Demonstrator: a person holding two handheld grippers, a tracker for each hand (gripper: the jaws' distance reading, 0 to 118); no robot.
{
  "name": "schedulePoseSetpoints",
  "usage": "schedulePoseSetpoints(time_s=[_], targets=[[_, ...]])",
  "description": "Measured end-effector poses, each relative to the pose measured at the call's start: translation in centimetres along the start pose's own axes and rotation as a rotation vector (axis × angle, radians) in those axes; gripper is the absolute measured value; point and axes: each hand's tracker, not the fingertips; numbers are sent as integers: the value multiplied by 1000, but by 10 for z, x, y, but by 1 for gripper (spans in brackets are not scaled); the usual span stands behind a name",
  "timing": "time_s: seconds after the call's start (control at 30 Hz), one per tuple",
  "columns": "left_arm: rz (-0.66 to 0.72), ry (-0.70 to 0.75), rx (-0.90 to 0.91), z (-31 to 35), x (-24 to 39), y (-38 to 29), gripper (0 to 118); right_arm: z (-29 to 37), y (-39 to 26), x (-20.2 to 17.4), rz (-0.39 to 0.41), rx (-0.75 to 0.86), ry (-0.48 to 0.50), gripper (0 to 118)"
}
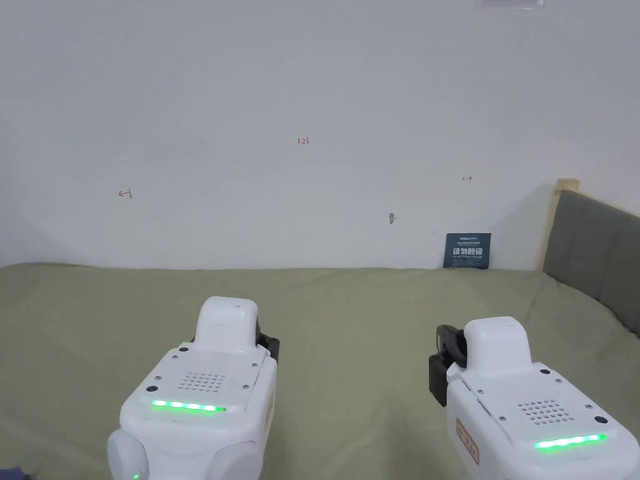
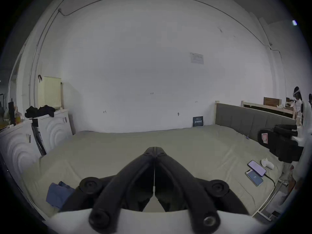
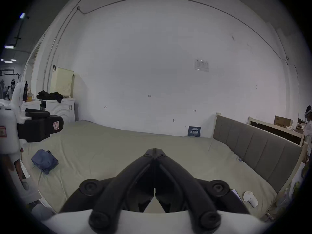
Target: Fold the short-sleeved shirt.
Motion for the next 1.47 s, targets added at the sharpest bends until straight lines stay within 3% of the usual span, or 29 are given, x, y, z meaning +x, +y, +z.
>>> schedulePoseSetpoints(time_s=[0.2, 0.23, 0.27, 0.3, 0.33, 0.37, 0.4, 0.77, 0.9, 1.0, 1.4, 1.47], targets=[[8, 33, -10, 1, -6, 5, 1, -2, 3, 3, -6, 0, 6, 4], [23, 38, -3, 2, -7, 4, 11, -3, 5, 3, -5, -12, 6, 9], [33, 49, 3, 2, -7, 5, 32, -3, 5, 3, -5, -12, 4, 25], [33, 58, -13, 0, -7, 5, 78, -3, 4, 3, -4, -7, -3, 60], [38, 62, -22, -1, -9, 5, 101, -4, 4, 4, 2, -4, -8, 87], [39, 59, -22, 0, -9, 5, 114, -4, 4, 5, 4, -3, -6, 108], [39, 61, -23, 0, -9, 4, 118, -4, 5, 5, -3, 9, -6, 118], [23, 39, 2, 6, -10, 11, 118, 2, 15, 2, 23, 24, 24, 118], [32, 51, -134, 7, -8, 16, 118, 3, 15, 5, 19, 29, 18, 118], [48, -24, -132, 6, -13, 15, 118, 3, 17, 8, 10, 22, 24, 118], [-56, 71, -138, 11, -10, 20, 118, 11, 18, 10, 17, 15, 41, 118], [-20, 97, -135, 10, -11, 22, 118, 13, 15, 10, 8, 14, 44, 118]])
